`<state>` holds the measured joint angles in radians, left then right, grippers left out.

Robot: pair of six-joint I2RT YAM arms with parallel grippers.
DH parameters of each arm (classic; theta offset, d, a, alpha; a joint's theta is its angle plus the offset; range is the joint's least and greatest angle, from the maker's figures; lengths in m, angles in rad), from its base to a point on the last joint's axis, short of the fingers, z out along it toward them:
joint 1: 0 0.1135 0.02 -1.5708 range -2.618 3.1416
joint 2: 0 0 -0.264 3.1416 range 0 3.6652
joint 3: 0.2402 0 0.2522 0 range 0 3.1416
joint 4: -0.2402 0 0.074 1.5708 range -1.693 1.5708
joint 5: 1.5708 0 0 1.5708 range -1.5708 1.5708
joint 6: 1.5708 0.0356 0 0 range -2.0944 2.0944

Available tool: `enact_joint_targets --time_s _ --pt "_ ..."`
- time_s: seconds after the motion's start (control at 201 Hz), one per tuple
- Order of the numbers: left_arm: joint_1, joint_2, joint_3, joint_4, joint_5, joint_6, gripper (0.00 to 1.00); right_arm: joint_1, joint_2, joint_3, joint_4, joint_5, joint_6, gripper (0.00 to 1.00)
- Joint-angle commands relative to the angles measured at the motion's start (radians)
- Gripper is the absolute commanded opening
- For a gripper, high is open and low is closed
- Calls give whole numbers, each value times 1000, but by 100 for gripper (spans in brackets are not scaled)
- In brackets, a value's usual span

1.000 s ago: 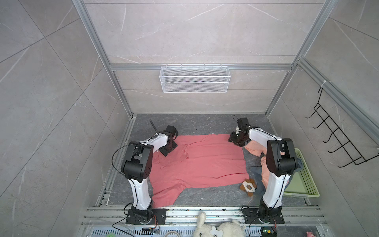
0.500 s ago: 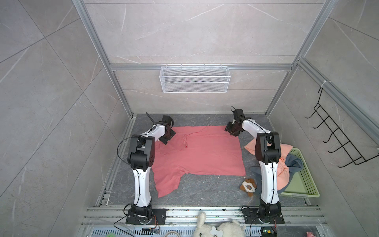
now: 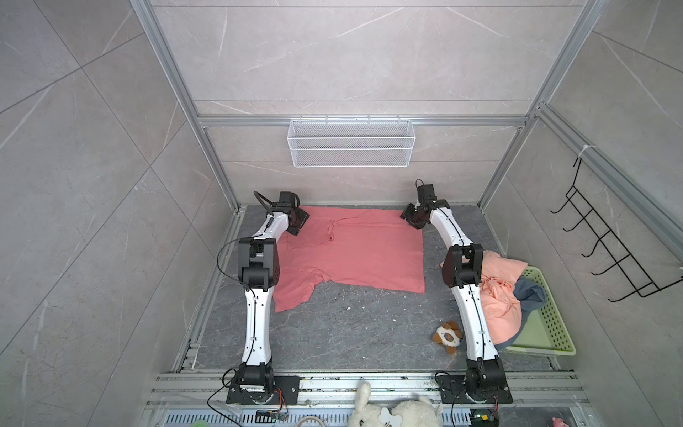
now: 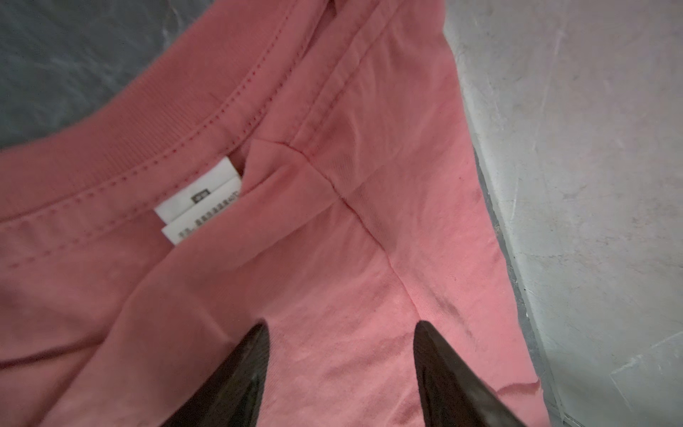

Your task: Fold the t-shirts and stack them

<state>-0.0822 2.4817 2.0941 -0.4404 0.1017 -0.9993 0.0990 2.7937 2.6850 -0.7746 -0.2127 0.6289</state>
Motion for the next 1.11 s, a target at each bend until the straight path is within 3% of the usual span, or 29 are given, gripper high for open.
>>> enact_joint_targets --time_s 0.0,0.189,0.348,0.538,0.836,1.0,1.105 --pt "4 -9 -86 -35 23 29 65 -10 32 21 -82 -46 -24 55" --pt "4 -274 -257 93 24 118 66 -12 -199 -167 19 -39 -156 55" --pt "3 -500 -462 85 -11 162 67 -12 -380 -328 -54 -19 -159 55" --pt "2 -762 -712 -37 -103 184 70 -13 -685 -813 70 -68 -136 56" --pt "2 -1134 -1111 -213 -169 119 69 -16 -1026 -1409 158 -122 -61 56" --pt "4 -1282 -1290 -309 -201 65 68 -18 -1159 -1600 151 -129 -66 60" --pt "4 -1325 -1389 -282 -175 36 66 -19 -1195 -1673 135 -138 -77 60"
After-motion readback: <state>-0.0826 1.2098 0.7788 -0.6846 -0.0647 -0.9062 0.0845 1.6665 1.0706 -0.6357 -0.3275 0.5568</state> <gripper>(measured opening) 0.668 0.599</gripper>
